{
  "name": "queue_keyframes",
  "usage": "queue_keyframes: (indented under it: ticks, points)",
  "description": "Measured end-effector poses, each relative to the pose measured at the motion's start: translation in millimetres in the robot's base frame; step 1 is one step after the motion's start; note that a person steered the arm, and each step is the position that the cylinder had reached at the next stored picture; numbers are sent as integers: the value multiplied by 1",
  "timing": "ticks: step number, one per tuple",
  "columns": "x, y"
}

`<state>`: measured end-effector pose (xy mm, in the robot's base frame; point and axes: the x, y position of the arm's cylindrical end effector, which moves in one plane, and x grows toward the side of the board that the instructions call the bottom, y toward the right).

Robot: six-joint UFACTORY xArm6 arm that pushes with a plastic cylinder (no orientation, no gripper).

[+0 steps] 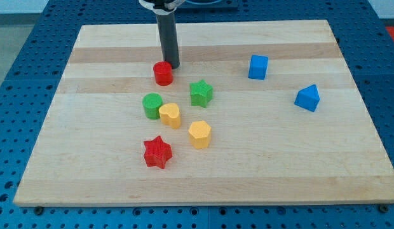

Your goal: Push the green star towards the yellow hexagon

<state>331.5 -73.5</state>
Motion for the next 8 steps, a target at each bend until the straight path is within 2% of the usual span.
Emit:
queue_keyframes:
  ticks: [2,4,6,7,8]
  points:
    - [-1,-3]
    - [-20,2]
    - [-20,37]
    - [4,44]
    - [12,44]
